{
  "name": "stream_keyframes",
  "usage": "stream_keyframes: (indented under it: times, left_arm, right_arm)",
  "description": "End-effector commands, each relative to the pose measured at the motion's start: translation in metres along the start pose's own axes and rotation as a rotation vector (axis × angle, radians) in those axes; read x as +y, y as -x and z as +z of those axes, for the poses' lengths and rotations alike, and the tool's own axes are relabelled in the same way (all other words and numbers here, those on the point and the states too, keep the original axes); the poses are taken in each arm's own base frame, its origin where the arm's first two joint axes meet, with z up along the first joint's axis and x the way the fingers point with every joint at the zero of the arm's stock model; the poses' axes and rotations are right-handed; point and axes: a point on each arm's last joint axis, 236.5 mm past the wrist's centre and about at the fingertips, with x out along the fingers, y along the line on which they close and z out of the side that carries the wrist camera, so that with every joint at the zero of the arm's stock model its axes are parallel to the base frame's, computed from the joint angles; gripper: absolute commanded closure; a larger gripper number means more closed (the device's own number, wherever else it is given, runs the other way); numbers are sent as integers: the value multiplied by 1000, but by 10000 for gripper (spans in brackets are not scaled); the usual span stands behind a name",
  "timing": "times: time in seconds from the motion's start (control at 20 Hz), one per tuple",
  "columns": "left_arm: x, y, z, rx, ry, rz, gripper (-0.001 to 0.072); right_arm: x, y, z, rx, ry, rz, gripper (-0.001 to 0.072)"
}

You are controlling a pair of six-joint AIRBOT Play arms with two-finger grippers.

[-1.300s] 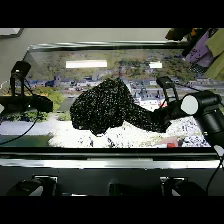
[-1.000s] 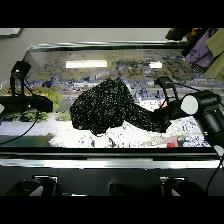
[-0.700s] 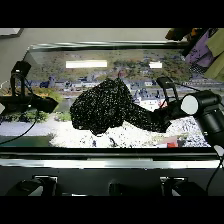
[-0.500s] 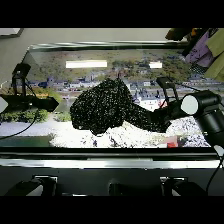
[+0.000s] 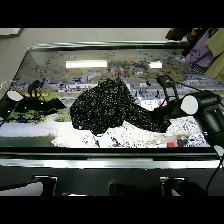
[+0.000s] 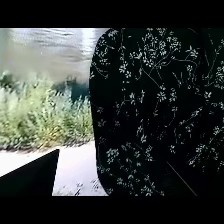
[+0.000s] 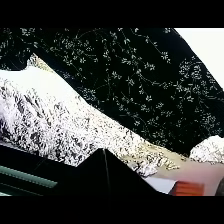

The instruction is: Fold the clothes and pants, and hang the long-sleeved shirts on hangers.

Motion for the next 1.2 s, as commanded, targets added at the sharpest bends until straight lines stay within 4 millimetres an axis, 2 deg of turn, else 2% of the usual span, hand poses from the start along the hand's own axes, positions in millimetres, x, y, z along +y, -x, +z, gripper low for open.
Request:
stream_keyframes:
  times: [0.0, 0.05, 0.15, 0.2, 0.25, 0.3, 0.35, 0.4, 0.6, 0.8, 0.95, 1.1, 1.15]
  left_arm:
    - [-4, -37, 0, 29, 39, -92, -13]
    - [-6, -45, -2, 39, 37, -97, -13]
    - [-10, -58, -6, 54, 28, -97, -13]
    - [-13, -63, -7, 55, 21, -95, -13]
    - [-16, -67, -8, 56, 11, -93, -13]
    - [-20, -70, -8, 55, 1, -92, 34]
    - [-24, -72, -10, 57, -9, -93, 266]
    - [-26, -73, -12, 61, -25, -94, 691]
    - [-27, -74, -11, 56, -29, -93, 681]
    - [-27, -74, -11, 56, -29, -93, 681]
    - [-27, -74, -11, 56, -29, -93, 681]
    - [-27, -74, -11, 56, -29, -93, 681]
    - [-27, -74, -11, 56, -29, -93, 680]
  right_arm:
    - [3, 0, 0, 0, -53, 11, 652]
    - [4, -2, 0, 3, -82, 16, 537]
    - [7, -12, -4, 23, -169, 31, 217]
    - [11, -21, -8, 41, -219, 50, 115]
    - [18, -30, -11, 58, -259, 79, 90]
    - [26, -41, -13, 74, -297, 115, 87]
    - [35, -53, -16, 86, -330, 155, 74]
    - [42, -65, -17, 93, -362, 187, 16]
    - [64, -116, -13, 118, -517, 299, 15]
    - [99, -159, -3, 162, -599, 475, 23]
    - [111, -181, 1, 172, -647, 550, 51]
    - [112, -195, 13, 142, -730, 578, 54]
    - [112, -198, 16, 128, -749, 575, 80]
